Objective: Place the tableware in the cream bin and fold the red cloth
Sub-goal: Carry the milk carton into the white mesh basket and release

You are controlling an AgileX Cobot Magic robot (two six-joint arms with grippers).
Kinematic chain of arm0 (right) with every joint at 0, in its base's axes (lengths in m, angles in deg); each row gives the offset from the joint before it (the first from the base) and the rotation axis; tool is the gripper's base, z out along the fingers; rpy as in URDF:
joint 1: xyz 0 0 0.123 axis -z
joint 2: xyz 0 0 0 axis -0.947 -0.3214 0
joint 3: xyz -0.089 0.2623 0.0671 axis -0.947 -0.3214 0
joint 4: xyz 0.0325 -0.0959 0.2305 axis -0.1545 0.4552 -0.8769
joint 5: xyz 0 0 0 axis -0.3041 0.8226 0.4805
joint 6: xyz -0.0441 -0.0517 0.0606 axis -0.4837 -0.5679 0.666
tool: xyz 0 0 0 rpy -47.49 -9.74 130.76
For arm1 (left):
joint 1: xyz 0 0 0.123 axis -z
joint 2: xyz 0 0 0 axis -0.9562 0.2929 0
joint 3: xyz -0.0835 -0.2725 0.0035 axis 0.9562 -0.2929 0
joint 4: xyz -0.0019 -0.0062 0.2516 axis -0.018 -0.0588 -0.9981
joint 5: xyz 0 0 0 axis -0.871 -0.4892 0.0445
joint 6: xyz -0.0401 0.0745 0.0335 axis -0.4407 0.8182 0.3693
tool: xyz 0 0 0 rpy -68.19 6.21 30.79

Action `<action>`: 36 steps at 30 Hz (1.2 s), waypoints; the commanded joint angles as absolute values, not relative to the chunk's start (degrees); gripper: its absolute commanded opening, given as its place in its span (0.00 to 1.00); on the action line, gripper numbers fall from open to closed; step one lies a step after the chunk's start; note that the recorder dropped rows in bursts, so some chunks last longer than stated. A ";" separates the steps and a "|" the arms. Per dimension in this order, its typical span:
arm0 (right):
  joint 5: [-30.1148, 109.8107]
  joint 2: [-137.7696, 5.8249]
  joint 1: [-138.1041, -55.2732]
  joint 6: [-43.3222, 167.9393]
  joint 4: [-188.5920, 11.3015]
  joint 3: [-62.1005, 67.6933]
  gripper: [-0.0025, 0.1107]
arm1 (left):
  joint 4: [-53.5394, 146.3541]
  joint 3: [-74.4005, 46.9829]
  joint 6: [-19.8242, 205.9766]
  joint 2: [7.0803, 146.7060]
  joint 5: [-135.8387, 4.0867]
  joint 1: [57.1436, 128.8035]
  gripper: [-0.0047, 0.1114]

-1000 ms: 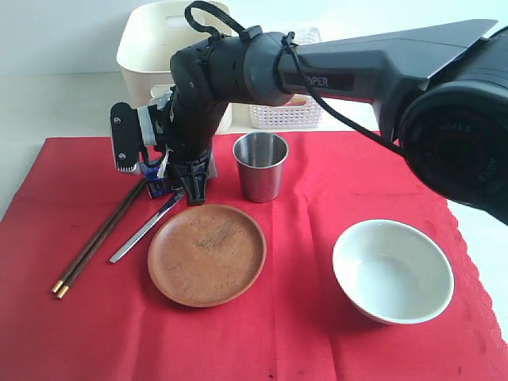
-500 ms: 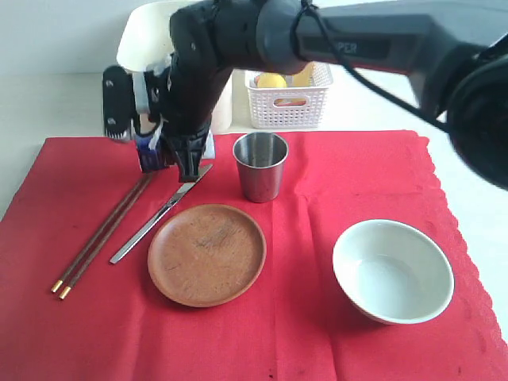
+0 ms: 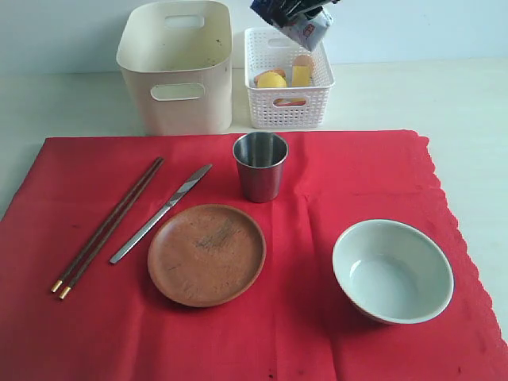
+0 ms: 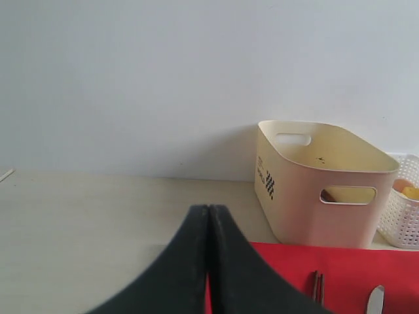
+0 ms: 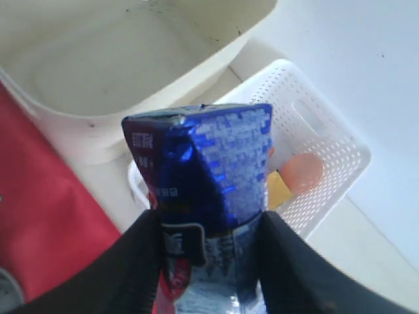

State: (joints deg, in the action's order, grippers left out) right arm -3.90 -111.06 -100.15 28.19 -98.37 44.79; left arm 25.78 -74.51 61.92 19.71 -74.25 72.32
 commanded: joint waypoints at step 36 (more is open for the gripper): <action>23.07 -125.25 -95.87 42.76 -108.19 45.12 0.76 | 25.83 -74.40 61.89 19.48 -74.19 72.18 0.05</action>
